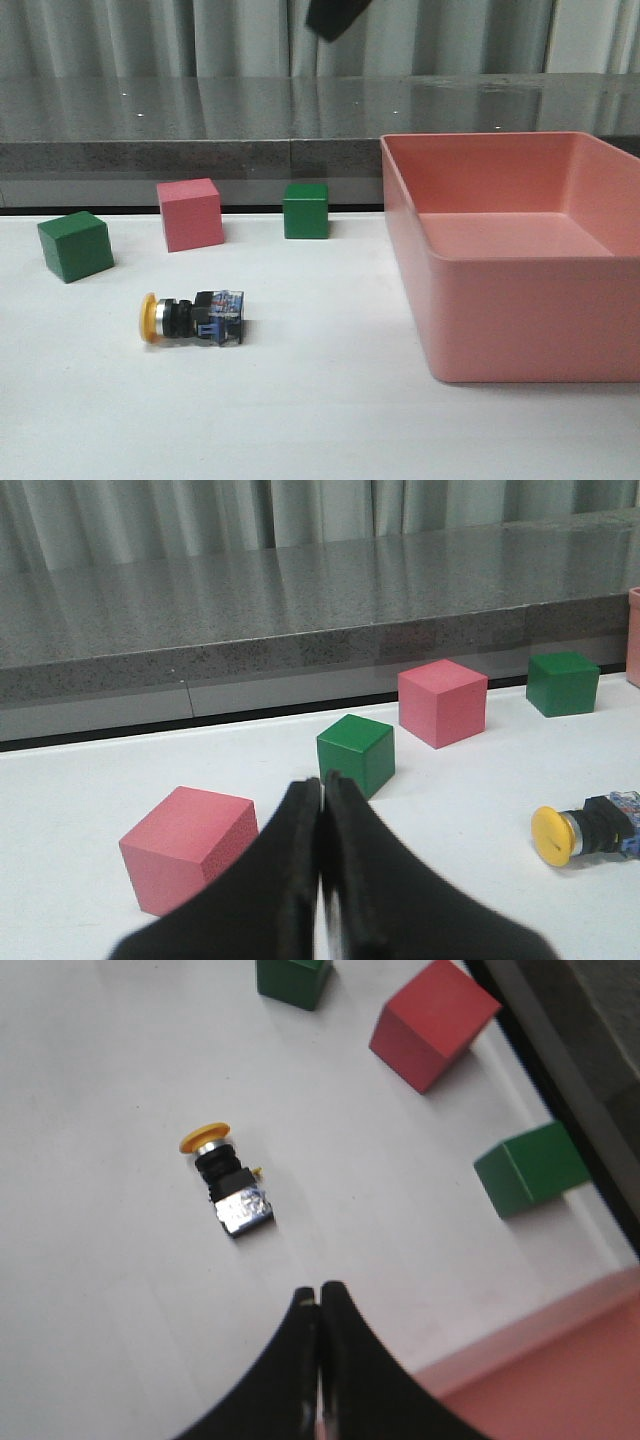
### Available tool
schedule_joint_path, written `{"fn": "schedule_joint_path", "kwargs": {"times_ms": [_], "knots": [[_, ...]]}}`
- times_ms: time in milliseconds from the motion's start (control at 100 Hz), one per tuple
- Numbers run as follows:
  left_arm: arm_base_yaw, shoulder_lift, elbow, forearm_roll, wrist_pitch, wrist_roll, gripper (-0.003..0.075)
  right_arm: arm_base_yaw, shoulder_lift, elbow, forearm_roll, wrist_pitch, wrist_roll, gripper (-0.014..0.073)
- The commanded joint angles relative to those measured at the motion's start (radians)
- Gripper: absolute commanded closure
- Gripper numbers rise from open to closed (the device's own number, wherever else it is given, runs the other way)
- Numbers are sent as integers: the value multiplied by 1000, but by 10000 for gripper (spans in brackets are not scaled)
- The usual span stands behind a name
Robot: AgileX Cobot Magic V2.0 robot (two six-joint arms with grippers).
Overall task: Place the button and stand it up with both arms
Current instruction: 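Open the right gripper and withdraw it back over the bin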
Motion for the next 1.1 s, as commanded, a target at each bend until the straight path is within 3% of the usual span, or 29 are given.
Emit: {"fn": "schedule_joint_path", "kwargs": {"times_ms": [0,200,650,930,1090], "knots": [[1,-28,45,-6,-83,-8,740,-54,-113,-30,18,30,73,670],[1,-28,45,-6,-83,-8,740,-160,-294,84,17,-8,160,670],[1,-28,45,-6,-85,-8,740,-330,-840,775,-6,-532,161,670],[1,-28,45,-9,-107,-8,740,-406,-1129,1018,-6,-625,178,670],[1,-28,36,-198,-155,-8,740,-406,-1262,1081,-6,-638,178,670]]}}
